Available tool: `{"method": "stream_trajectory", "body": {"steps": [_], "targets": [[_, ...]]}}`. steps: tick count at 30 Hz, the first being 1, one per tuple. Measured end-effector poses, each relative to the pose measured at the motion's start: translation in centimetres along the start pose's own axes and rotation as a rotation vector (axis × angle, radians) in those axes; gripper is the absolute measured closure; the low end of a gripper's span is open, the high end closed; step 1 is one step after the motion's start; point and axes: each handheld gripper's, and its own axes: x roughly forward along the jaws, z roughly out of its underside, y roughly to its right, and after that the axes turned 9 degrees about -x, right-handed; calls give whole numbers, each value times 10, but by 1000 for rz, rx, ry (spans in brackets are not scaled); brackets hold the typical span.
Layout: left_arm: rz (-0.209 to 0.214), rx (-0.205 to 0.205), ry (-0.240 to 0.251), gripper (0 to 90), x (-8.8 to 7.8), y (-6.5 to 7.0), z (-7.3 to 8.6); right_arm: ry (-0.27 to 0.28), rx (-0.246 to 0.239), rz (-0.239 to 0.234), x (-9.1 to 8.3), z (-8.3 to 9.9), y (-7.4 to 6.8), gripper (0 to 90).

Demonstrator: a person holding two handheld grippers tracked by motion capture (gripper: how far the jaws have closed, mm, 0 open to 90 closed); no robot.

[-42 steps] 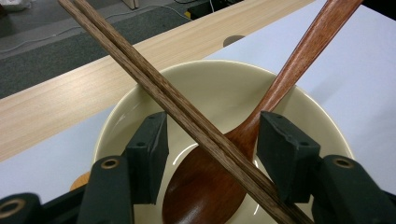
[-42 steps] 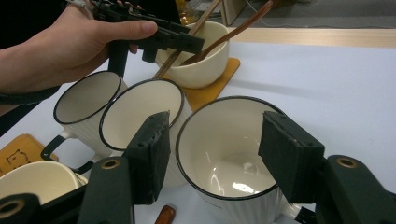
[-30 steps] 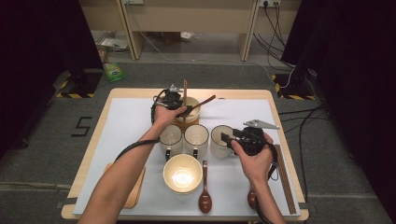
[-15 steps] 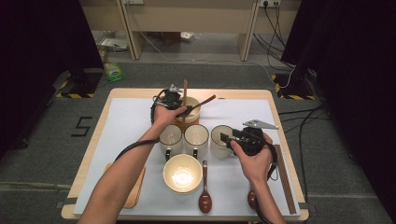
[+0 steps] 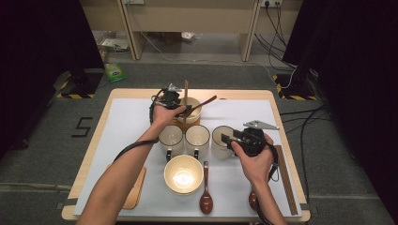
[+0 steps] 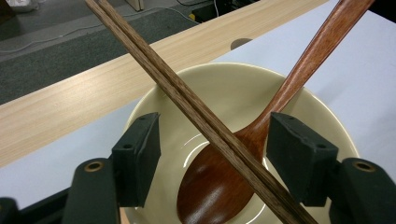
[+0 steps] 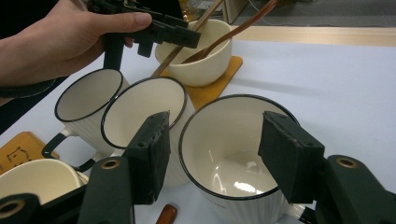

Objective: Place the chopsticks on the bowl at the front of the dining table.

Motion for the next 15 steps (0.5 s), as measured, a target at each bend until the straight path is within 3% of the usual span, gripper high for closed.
{"method": "stream_trajectory", "body": {"steps": [15], "targets": [[8,13,35,290,-21,1,-6,3,0,7,-1,0,0,431]]}}
